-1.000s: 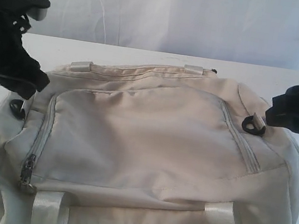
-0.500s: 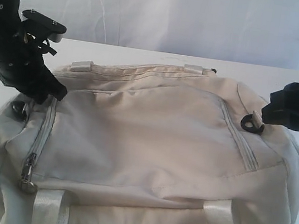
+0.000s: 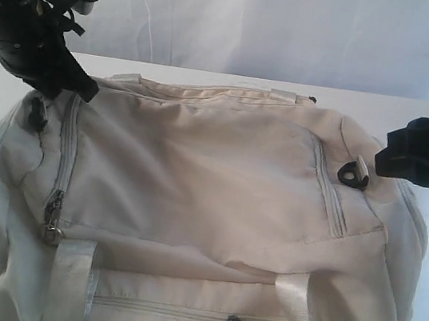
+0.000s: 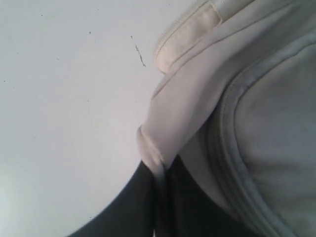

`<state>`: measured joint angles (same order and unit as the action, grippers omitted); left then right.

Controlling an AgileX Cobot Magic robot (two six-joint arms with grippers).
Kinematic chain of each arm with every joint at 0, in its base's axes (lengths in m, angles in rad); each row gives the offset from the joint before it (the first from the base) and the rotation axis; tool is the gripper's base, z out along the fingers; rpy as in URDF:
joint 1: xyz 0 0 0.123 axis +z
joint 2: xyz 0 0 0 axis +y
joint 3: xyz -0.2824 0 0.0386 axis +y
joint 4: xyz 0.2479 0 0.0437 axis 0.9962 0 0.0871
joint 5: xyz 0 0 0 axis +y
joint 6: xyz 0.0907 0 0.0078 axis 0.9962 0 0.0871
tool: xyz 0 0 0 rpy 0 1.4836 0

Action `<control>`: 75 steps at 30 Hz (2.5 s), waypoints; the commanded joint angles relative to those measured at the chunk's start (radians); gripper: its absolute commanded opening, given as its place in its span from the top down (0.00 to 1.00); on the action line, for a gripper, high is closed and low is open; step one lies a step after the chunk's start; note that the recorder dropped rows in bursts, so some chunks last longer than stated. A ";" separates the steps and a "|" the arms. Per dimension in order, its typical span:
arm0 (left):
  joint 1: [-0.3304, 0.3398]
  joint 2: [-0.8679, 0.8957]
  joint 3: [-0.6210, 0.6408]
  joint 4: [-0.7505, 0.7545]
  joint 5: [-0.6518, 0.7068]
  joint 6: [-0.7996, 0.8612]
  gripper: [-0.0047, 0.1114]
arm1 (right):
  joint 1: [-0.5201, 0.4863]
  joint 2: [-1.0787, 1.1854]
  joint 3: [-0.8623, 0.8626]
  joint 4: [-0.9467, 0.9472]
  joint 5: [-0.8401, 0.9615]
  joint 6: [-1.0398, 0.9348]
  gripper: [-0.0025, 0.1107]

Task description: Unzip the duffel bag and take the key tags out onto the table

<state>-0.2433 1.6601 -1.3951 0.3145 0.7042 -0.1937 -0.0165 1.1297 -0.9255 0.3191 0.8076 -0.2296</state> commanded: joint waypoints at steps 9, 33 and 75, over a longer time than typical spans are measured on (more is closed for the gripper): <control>0.012 -0.243 -0.013 -0.081 0.212 0.056 0.36 | -0.004 0.015 -0.003 0.063 -0.044 -0.072 0.45; 0.012 -1.044 0.756 -0.229 -0.060 0.059 0.36 | 0.729 0.284 -0.083 0.659 -0.247 -0.789 0.57; 0.012 -1.067 0.754 -0.164 -0.060 -0.083 0.36 | 0.823 0.672 -0.383 0.415 -0.280 -0.613 0.98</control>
<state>-0.2345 0.6027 -0.6466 0.1616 0.6463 -0.2682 0.8034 1.8390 -1.2854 0.7135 0.5324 -0.8556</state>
